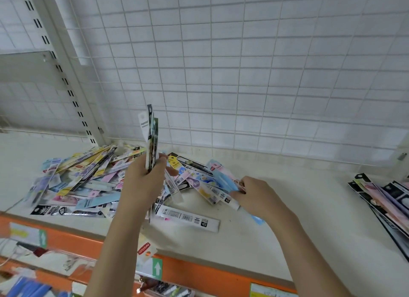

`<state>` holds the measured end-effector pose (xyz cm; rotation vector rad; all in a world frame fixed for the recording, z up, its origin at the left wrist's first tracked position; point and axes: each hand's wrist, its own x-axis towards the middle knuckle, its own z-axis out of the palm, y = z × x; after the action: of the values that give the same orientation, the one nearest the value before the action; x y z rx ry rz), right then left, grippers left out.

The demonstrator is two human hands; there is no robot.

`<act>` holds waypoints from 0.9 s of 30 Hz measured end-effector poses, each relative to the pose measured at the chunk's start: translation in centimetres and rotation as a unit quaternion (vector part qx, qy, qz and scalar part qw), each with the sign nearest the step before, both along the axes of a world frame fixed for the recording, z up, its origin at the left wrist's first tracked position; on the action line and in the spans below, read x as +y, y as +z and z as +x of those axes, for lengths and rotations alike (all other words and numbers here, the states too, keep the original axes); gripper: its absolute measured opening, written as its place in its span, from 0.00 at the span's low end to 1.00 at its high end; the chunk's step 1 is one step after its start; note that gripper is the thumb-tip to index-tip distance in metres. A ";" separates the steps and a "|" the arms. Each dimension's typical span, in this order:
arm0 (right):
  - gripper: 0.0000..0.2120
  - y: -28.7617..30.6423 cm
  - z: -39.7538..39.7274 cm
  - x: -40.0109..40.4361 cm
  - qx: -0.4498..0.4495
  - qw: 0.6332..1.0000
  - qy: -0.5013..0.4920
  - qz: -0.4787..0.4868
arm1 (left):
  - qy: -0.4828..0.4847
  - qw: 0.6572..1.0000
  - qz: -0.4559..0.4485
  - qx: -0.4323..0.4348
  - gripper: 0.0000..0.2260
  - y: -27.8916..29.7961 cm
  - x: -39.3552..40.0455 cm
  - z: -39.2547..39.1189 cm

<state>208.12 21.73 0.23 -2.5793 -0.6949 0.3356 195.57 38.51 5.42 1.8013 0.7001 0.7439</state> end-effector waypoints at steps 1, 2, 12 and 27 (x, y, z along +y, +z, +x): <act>0.15 -0.1 0.3 0.1 0.007 1.000 -0.005 0.007 | 0.000 1.000 -0.004 0.004 0.13 -0.1 0.0 0.0; 0.12 0.0 0.4 0.2 0.002 1.000 -0.003 0.014 | 0.001 1.000 -0.009 0.008 0.14 -0.2 0.0 0.0; 0.10 2.3 2.1 4.4 0.001 0.999 0.009 0.042 | 0.018 0.997 -0.071 -0.018 0.09 -0.6 3.2 -1.0; 0.09 0.6 6.3 15.2 -0.079 0.993 0.045 -0.075 | 0.023 0.999 -0.045 -0.018 0.09 -0.9 12.2 -1.0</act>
<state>214.47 36.92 0.82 -2.7449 -0.8746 0.2195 194.54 50.71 4.53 1.6912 0.7419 0.7613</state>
